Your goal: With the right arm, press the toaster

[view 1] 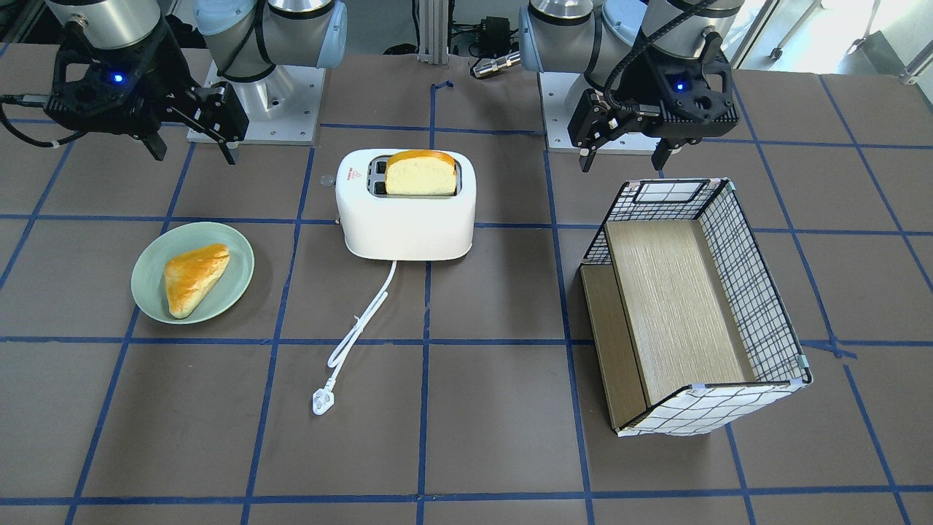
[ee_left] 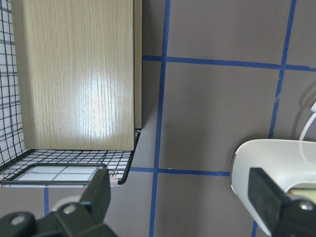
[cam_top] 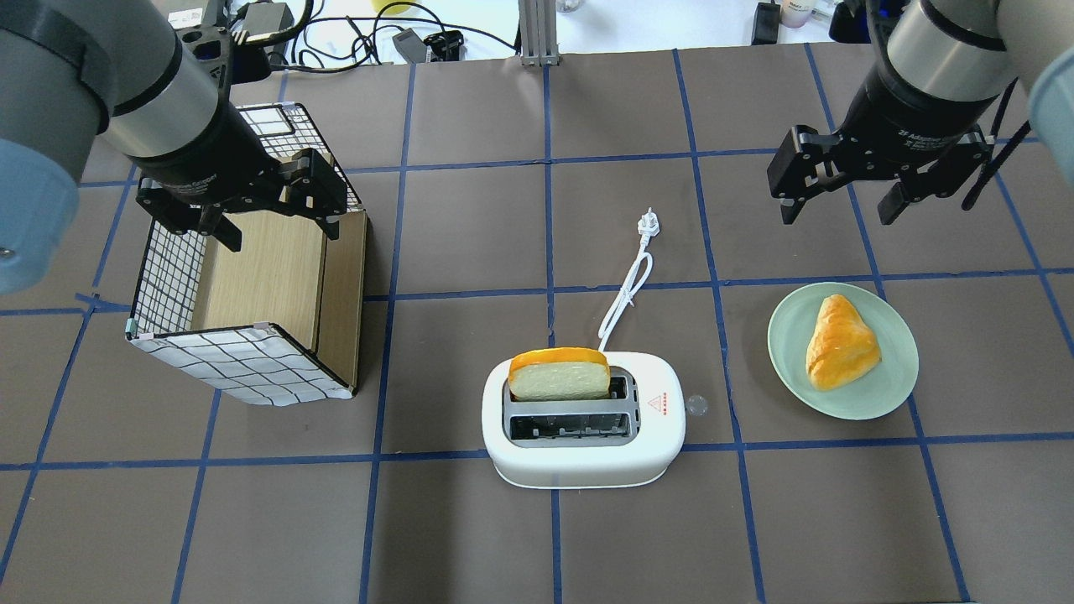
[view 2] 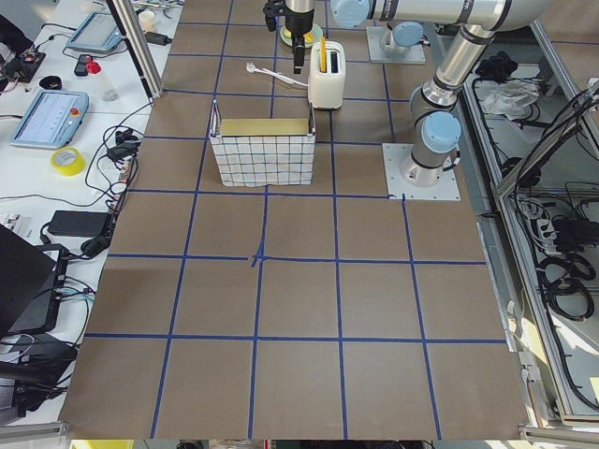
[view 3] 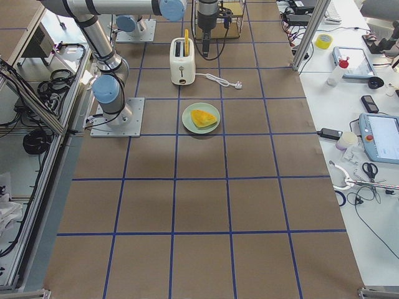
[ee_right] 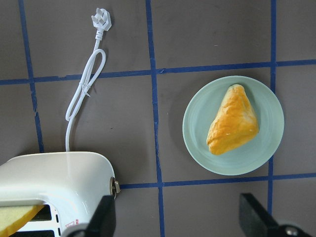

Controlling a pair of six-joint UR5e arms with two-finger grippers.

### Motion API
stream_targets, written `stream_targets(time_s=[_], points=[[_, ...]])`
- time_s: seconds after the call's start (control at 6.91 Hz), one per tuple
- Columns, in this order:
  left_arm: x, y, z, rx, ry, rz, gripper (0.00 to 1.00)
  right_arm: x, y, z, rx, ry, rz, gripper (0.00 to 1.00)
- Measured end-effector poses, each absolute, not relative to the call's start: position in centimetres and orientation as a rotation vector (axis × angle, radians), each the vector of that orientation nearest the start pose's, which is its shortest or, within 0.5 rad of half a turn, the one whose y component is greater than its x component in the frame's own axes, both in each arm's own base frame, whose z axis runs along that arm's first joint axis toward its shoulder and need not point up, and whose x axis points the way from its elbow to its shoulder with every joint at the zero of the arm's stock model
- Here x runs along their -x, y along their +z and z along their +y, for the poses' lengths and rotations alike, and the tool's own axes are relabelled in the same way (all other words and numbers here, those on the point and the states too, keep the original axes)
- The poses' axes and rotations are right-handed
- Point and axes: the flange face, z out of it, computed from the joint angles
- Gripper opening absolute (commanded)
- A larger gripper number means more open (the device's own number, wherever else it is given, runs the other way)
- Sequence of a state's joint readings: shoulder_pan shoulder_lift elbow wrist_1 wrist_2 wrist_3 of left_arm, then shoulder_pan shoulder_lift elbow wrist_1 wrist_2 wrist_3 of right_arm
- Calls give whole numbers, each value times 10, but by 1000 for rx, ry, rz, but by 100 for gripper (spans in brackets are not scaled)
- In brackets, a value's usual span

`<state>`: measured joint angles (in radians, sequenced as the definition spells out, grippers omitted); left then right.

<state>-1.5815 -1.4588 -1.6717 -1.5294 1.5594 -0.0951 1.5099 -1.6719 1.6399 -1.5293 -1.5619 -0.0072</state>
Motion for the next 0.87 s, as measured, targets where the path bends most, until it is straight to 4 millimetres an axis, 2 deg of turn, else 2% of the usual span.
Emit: stream_targets(time_s=[0.14,0.29,0.87], points=[[139,495,-448,133,-83,3152,100,-107,497,-455,-85,23,3127,12],[139,495,-448,133,-83,3152,100,-107,495,-454,-84,32,3124,0],[139,495,-448,133,-82,3151,100,-111,465,-441,-112,236,3061,0]])
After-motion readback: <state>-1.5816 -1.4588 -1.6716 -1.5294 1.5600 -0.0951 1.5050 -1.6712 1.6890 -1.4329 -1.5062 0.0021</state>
